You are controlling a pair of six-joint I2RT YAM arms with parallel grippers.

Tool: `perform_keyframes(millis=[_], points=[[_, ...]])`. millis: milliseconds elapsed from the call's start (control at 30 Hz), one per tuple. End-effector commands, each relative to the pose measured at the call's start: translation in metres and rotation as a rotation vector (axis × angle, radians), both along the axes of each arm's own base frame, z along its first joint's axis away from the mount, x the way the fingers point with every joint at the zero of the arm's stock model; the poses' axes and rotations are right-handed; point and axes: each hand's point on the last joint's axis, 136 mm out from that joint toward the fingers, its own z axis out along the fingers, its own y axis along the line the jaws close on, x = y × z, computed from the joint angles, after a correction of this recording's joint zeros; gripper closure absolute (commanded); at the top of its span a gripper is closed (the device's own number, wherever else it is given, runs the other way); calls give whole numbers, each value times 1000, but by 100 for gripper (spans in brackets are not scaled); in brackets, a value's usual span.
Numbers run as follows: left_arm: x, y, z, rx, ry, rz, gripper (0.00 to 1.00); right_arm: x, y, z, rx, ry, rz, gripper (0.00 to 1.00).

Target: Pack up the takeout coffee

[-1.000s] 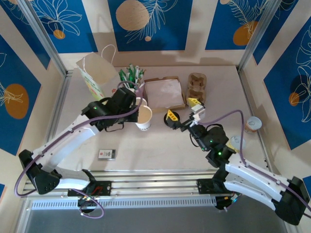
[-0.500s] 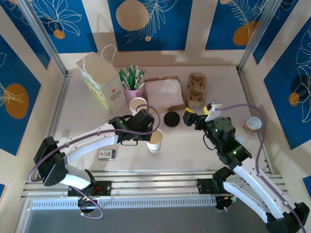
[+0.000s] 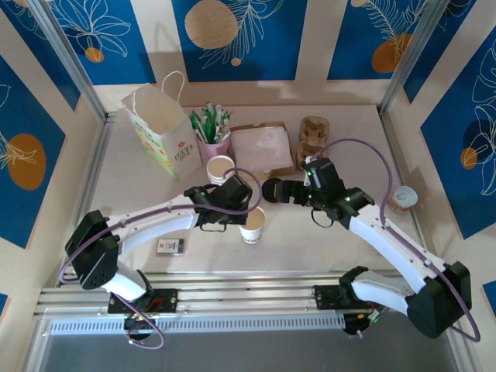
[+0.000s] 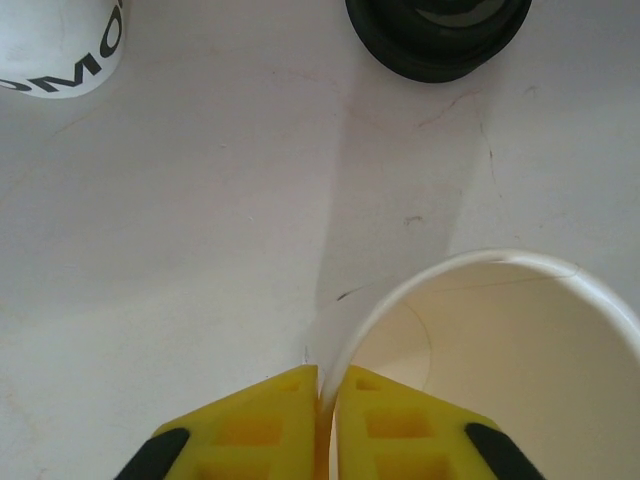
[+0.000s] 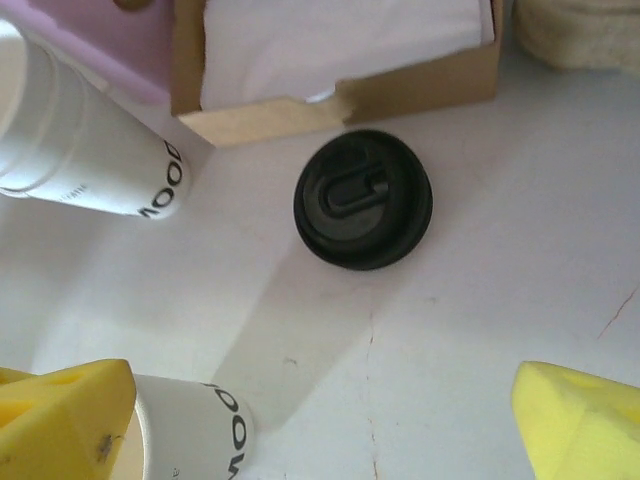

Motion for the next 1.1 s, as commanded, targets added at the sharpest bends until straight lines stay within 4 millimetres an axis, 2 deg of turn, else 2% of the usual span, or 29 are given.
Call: perform_keyframes(millis=[0, 133, 200, 267, 400, 500, 633, 667, 800, 900, 1000, 1067], points=[[-2, -2, -3, -2, 3, -5, 86, -3, 12, 3, 14, 46, 45, 4], [-2, -1, -2, 3, -5, -8, 81, 4, 18, -5, -17, 66, 61, 4], [0, 3, 6, 17, -24, -5, 78, 7, 21, -9, -38, 82, 68, 5], [5, 10, 24, 31, -74, 2, 70, 11, 25, -14, -66, 91, 79, 6], [15, 31, 82, 58, -219, -2, 42, 24, 34, -27, -150, 111, 99, 6], [19, 51, 122, 64, -320, -11, 29, 34, 40, -40, -209, 136, 109, 6], [23, 84, 159, 97, -449, -23, 4, 48, 42, -60, -313, 168, 113, 6], [23, 92, 165, 113, -475, -24, 0, 51, 44, -64, -326, 176, 115, 6], [26, 127, 180, 240, -575, -36, 0, 64, 46, -81, -389, 197, 116, 6], [29, 154, 183, 376, -653, -9, 0, 71, 48, -89, -432, 211, 121, 7], [29, 173, 178, 450, -707, 34, 0, 75, 50, -92, -446, 211, 123, 7], [27, 179, 170, 445, -726, 51, 0, 76, 48, -93, -459, 207, 115, 8]])
